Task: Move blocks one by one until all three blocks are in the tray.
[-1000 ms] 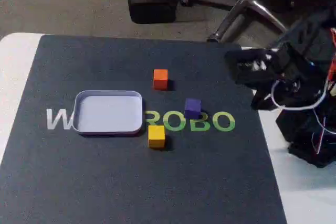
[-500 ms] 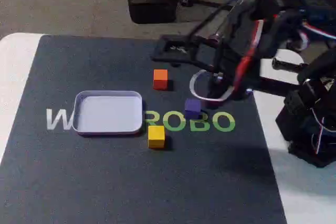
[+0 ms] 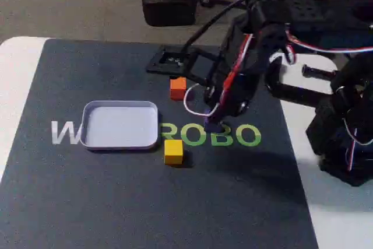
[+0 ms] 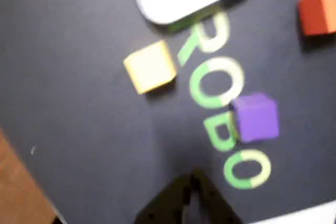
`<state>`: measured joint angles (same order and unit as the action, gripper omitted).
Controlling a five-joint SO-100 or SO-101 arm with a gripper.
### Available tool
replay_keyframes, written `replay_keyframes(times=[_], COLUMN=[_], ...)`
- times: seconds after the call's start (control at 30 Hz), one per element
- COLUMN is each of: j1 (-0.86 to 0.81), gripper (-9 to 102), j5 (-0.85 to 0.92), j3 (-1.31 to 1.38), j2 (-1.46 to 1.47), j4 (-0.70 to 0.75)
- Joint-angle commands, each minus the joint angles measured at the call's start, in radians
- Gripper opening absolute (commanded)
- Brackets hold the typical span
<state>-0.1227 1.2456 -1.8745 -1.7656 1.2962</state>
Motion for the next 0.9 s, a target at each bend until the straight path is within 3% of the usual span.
replay_keyframes(times=[0.0,0.33,0.43,0.87], j1=[-0.012,-0.038,-0.044,-0.040], gripper=[-5,-3,2,14], j5=[0.031,0.078,0.092,0.156], j3=[0.049,0.285,0.341,0.373], j2=[0.018,0.337,0.394,0.430], j4=[-0.025,-0.026,-0.028,-0.017])
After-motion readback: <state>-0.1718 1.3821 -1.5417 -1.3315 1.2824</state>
